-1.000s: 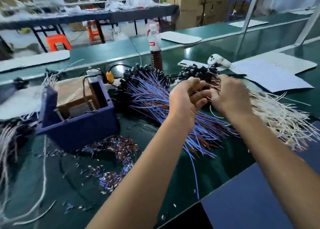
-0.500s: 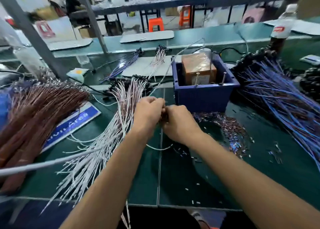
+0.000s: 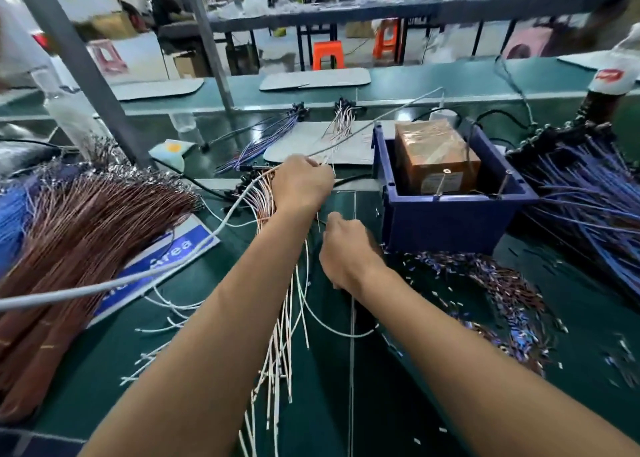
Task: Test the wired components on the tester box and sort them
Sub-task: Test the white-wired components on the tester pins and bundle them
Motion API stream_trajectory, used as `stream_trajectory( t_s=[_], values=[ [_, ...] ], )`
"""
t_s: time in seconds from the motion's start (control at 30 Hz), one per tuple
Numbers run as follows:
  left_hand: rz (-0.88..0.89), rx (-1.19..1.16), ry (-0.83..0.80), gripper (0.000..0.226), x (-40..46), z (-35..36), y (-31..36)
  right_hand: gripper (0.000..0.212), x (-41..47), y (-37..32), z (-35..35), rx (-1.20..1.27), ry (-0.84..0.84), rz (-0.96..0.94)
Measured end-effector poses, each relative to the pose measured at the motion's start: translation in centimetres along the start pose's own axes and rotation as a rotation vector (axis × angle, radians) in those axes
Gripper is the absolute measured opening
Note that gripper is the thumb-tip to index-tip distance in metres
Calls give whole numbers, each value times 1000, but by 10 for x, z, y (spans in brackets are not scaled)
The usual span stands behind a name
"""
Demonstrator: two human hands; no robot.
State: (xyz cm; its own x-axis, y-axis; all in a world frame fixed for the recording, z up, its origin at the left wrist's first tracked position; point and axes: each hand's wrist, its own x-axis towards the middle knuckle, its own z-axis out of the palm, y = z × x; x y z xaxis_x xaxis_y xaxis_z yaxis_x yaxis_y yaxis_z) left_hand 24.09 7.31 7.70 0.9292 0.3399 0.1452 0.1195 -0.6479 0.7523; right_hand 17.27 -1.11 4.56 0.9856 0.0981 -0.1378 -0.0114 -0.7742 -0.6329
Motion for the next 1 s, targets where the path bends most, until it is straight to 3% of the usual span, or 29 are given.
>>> stream_trajectory(
  t_s=[0.03,0.17,0.3,0.43,0.53,0.63,0.73,0.8,1.0],
  values=[
    [27,162,-25,11,3,4,1,38,5,3,5,88,10,29],
    [177,648,-62,35,22,29,-4,39,9,6,10,-25,0,134],
    [167,812,-64,51,34,38,-4,42,20,10,9,-49,14,84],
    [190,780,-38,39,35,37,-4,40,18,8,7,-107,3,55],
    [198,576,-1,33,32,31,-3,29,11,8,3,-124,12,25],
    [115,169,5,40,21,24,-1,7,8,11,2,-20,29,14],
    [-45,-350,-97,51,-3,17,8,20,1,14,4,49,93,-62],
    [-104,-577,-163,48,-22,11,15,22,-7,18,4,102,83,-103],
    [-160,-1249,-258,41,-50,-17,45,28,-28,33,-9,784,3,-90]
  ],
)
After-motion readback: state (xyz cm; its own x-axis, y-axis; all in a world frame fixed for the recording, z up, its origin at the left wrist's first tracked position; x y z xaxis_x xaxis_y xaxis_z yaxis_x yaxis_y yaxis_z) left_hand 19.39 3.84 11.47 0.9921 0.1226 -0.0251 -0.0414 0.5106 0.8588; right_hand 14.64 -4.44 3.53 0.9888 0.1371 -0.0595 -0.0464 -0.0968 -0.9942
